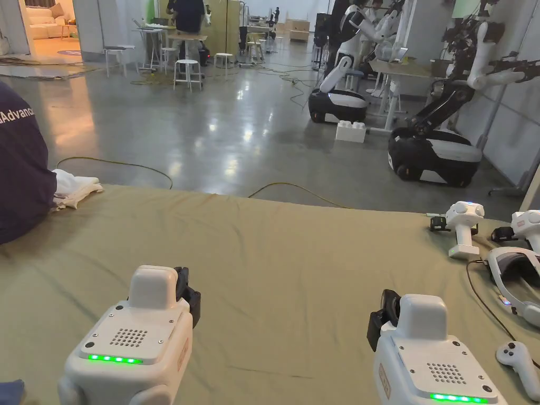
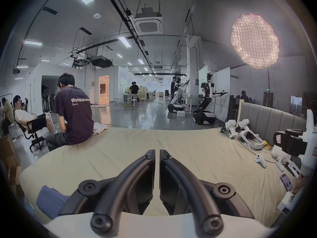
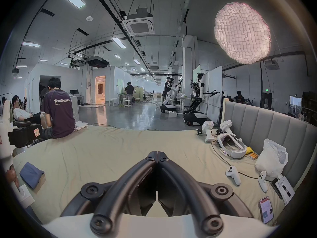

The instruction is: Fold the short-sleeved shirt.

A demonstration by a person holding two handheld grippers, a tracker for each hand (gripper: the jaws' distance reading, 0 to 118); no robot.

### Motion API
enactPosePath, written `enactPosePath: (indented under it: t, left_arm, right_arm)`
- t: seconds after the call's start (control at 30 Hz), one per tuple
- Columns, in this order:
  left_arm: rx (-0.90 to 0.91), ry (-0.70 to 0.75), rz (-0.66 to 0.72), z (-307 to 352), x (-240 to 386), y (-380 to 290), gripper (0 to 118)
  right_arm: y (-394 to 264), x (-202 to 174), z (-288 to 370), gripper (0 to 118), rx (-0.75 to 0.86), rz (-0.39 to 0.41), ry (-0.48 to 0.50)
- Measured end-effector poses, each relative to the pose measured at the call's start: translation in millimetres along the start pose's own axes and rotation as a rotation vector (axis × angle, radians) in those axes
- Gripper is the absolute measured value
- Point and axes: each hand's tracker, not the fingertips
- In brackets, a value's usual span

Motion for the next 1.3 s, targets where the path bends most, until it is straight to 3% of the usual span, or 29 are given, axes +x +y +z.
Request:
enactPosePath:
  t: [0.5, 0.67, 0.73, 0.83, 0.9, 1.0, 1.07, 1.13, 1.2, 1.3]
  left_arm:
    - [-0.014, -0.006, -0.024, 5, -3, -3, 7]
    - [-0.013, 0.008, -0.044, 5, -7, -2, 8]
    - [-0.009, 0.023, -0.030, 5, -9, -2, 14]
    - [-0.019, 0.038, 0.019, 4, -17, -2, 38]
    - [-0.022, 0.030, 0.064, 3, -22, -2, 57]
    - [-0.018, 0.017, 0.107, 3, -30, -1, 67]
    - [-0.016, 0.016, 0.118, 2, -32, -1, 69]
    - [-0.013, 0.006, 0.125, 1, -35, -1, 80]
    - [0.015, -0.024, 0.139, 2, -37, -2, 81]
    - [0.033, -0.074, 0.169, 0, -39, -1, 82]
  right_arm:
    - [-7, 0, 8, 0, -0.006, -0.006, -0.013]
    - [-7, 2, 9, 8, -0.009, -0.007, -0.020]
    - [-5, 2, 8, 19, -0.004, -0.011, -0.033]
    - [0, 4, 5, 67, -0.001, -0.016, -0.048]
    - [2, 6, 3, 69, 0.002, -0.018, -0.052]
    - [5, 7, 0, 71, -0.002, -0.007, -0.064]
    - [5, 7, -2, 79, -0.004, -0.008, -0.070]
    - [7, 8, -4, 95, -0.009, -0.013, -0.076]
    - [6, 9, -4, 108, -0.008, -0.024, -0.070]
    - [7, 9, -6, 109, -0.005, -0.027, -0.056]
